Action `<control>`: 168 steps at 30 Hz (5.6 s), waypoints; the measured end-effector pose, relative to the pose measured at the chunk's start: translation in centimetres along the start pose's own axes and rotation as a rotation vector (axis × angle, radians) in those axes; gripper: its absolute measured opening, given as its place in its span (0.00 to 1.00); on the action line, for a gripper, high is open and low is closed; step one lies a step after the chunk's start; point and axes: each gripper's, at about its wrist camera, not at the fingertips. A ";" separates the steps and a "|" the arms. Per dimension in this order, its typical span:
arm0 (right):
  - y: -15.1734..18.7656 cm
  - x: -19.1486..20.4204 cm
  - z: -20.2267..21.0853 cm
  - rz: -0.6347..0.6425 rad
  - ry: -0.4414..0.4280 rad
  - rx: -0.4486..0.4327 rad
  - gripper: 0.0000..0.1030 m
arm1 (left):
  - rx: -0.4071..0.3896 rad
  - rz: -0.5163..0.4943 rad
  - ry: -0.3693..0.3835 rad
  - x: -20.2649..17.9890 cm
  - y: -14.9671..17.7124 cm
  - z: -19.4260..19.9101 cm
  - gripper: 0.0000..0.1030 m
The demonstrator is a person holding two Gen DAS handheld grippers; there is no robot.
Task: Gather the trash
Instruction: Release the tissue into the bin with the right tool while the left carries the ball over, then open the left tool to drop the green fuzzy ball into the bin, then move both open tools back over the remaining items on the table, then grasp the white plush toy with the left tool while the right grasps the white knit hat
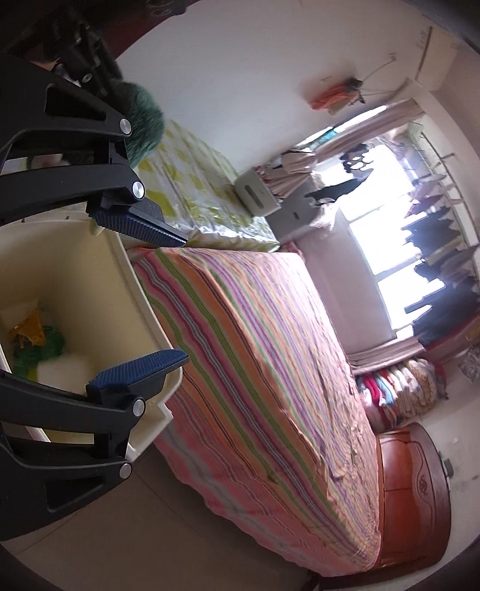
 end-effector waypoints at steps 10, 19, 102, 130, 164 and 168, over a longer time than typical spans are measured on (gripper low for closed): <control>-0.3 -1.7 1.3 -0.078 0.005 -0.066 0.56 | 0.045 -0.045 0.029 -2.4 0.5 -2.4 0.65; -0.1 -1.7 1.9 -0.080 -0.004 -0.080 0.56 | 0.053 -0.092 0.000 -3.6 1.0 -3.6 0.69; 7.8 20.7 -8.5 0.195 -0.322 0.240 0.71 | 0.086 0.306 -0.622 21.2 11.6 17.0 0.52; 10.0 24.8 -17.1 0.422 -0.151 0.508 0.48 | 0.013 0.348 -0.551 22.9 11.5 17.9 0.10; 9.0 23.9 -15.3 0.360 -0.223 0.457 0.47 | 0.069 0.503 -0.368 25.0 12.1 15.1 0.47; 8.6 23.3 -14.8 0.351 -0.225 0.434 0.47 | 0.041 0.443 -0.412 23.7 11.3 14.9 0.45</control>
Point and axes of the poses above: each gripper's, at about its wrist camera, not at the fingertips, and z roughly against the way its jaws point, x to its left, y to its underside, and after that the axes turned 5 degrees about y, right-handed
